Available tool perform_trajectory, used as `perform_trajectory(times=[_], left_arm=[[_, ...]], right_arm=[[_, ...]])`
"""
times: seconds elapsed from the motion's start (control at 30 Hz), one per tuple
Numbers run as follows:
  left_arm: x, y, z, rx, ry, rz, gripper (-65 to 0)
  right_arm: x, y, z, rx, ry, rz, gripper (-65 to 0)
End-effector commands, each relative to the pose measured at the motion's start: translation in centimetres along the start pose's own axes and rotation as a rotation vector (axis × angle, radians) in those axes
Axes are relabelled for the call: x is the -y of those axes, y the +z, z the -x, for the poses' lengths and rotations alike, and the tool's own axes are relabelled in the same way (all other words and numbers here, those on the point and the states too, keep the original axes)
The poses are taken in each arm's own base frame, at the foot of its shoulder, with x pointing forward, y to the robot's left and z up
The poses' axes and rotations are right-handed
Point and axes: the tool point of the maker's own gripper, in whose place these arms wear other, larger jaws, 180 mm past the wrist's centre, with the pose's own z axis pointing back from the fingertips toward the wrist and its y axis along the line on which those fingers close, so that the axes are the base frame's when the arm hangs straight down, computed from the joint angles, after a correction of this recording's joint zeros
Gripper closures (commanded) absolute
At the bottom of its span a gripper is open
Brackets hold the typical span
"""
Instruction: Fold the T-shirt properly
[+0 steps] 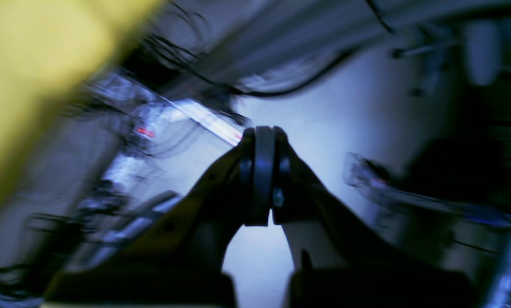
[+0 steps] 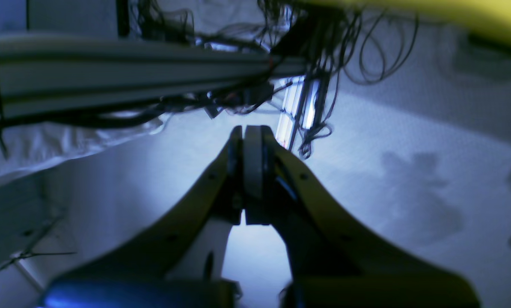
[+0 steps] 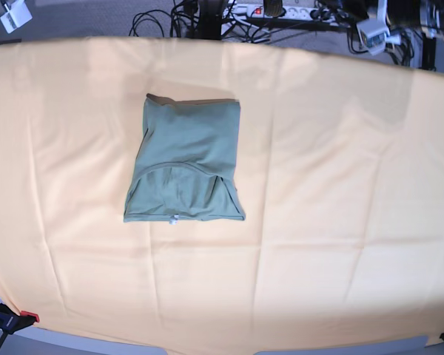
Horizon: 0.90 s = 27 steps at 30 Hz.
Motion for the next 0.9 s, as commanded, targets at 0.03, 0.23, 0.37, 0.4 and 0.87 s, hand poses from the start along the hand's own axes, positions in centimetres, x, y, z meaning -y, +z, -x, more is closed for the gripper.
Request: perform_trajectory(times=[0.03, 0.23, 0.37, 0.4, 0.87], left_arm=[[1.9, -0.4, 0.7, 0.007, 0.054, 0.052, 0.0], [0.3, -1.9, 6.3, -0.028, 0.328, -0.018, 0.0], [-0.6, -3.1, 10.3, -0.025, 0.527, 0.017, 0.0], [-0.8, -3.5, 11.0, -0.017, 0.567, 0.024, 0.0], [-8.9, -12.1, 16.8, -0.030, 0.753, -0.059, 0.0]], right_arm=[[-0.6, 0.3, 1.0, -0.016, -0.029, -0.016, 0.0], [-0.7, -1.8, 5.0, -0.083, -0.202, -0.118, 0.0], [-2.4, -4.3, 8.5, -0.156, -0.334, -0.243, 0.0], [-2.5, -4.9, 9.8, -0.205, -0.351, -0.250, 0.0], [2.8, -17.2, 13.2, -0.335, -0.313, -0.138, 0.0]])
